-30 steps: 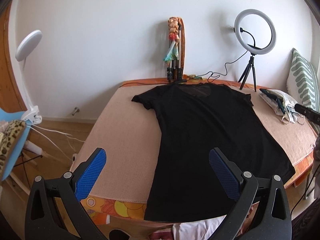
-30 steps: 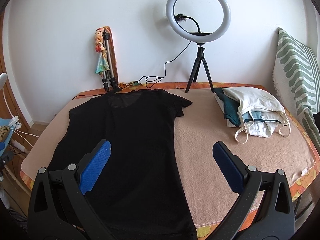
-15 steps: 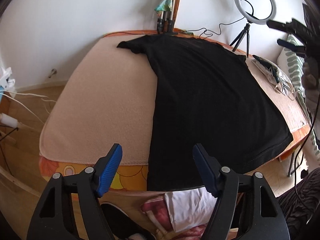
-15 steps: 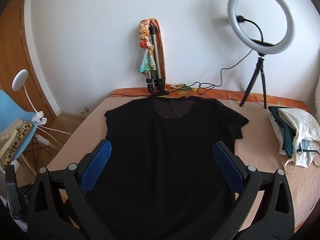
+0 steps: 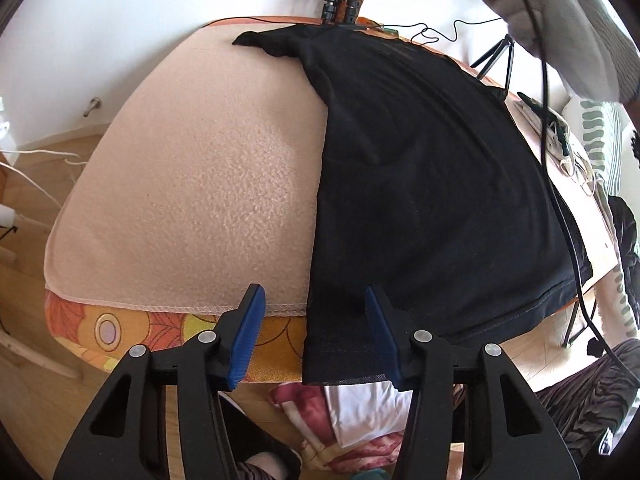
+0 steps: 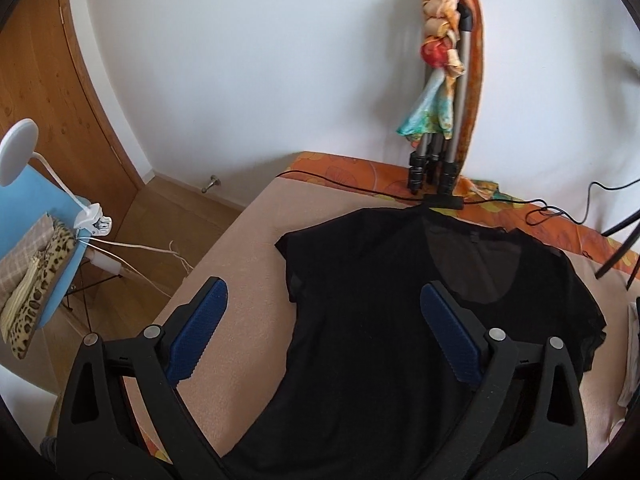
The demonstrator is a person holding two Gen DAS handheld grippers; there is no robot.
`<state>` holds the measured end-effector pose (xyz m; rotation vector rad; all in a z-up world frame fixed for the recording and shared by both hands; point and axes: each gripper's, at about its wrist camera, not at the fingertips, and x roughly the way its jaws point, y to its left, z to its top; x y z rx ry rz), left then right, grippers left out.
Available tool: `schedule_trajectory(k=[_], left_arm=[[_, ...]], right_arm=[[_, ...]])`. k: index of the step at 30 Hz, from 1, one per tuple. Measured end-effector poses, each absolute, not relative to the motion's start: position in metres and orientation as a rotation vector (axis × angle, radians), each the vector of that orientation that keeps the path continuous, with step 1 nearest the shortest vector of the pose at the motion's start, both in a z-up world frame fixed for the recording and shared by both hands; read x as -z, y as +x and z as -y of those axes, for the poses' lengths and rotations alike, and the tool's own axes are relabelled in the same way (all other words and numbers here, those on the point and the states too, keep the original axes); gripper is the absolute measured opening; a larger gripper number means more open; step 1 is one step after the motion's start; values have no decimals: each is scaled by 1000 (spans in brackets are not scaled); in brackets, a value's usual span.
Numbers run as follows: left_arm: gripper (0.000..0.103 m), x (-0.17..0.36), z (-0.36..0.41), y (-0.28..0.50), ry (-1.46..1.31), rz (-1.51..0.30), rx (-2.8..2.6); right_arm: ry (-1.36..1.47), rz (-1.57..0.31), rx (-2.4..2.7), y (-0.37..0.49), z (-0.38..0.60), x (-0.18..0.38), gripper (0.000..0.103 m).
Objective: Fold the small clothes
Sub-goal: 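Grasp the black T-shirt's side edge with the left tool at the hem while the right tool grips the shoulder, then fold the gripped side edge lengthwise over the shirt body with both tools, then open them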
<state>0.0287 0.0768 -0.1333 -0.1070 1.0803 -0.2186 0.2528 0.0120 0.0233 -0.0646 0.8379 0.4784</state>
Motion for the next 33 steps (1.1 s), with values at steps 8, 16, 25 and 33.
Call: schedule_trajectory(k=[8, 16, 25, 33], left_arm=[[33, 136, -87, 32, -178, -1075, 244], [9, 143, -92, 39, -307, -1091, 340], [3, 141, -88, 40, -341, -1092, 367], [1, 138, -85, 41, -341, -1077, 374]], right_arm=[[-127, -963, -523, 313, -84, 29, 88], [-284, -1039, -504, 353, -143, 81, 77], [-445, -1085, -450, 375, -175, 120, 59], [-392, -1102, -447, 389, -170, 125, 6]])
